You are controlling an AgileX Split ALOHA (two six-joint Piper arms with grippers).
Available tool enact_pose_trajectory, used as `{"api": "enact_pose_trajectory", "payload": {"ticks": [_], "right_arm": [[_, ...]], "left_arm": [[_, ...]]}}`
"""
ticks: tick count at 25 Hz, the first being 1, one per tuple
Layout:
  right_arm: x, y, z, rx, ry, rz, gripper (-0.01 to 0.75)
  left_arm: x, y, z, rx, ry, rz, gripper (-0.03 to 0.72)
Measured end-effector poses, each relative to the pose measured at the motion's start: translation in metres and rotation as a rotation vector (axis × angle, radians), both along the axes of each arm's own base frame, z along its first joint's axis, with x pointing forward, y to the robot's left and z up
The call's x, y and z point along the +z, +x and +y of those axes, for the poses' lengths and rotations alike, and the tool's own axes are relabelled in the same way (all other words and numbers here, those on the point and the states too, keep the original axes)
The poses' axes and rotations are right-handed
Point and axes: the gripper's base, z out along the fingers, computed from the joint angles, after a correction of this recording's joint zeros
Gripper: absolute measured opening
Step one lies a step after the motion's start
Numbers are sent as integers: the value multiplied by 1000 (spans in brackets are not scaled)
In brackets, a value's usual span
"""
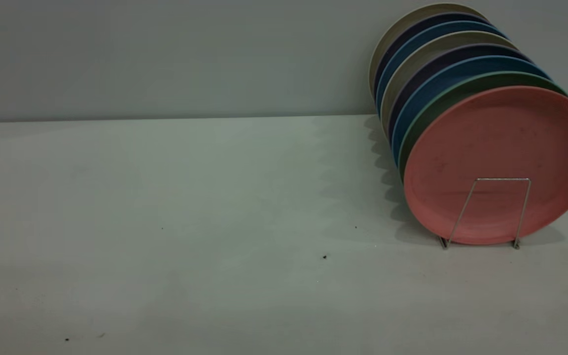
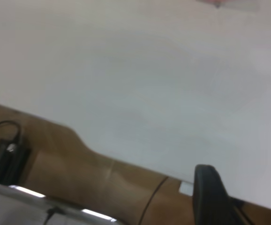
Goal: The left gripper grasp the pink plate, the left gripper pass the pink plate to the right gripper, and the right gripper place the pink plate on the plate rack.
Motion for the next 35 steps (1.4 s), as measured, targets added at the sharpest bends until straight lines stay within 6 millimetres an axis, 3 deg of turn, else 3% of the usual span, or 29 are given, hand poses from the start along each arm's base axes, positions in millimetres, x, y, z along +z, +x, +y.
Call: {"api": "enact_pose_trajectory", "payload": {"ticks": [5, 11, 15, 35], "right_arm": [[0, -6, -1, -6, -10, -77, 367], [-2, -10, -2, -11, -14, -120, 367], [-2, -11, -3, -20, -15, -125, 367], [-2, -12, -4, -48, -5, -130, 367]], "left_arm": [[-1, -10, 5, 41, 50, -54, 512], [-21, -2, 7, 48, 61, 19, 510], [-24, 1, 5, 34, 50, 13, 511], [-25, 2, 2, -10, 39, 12, 511]]}}
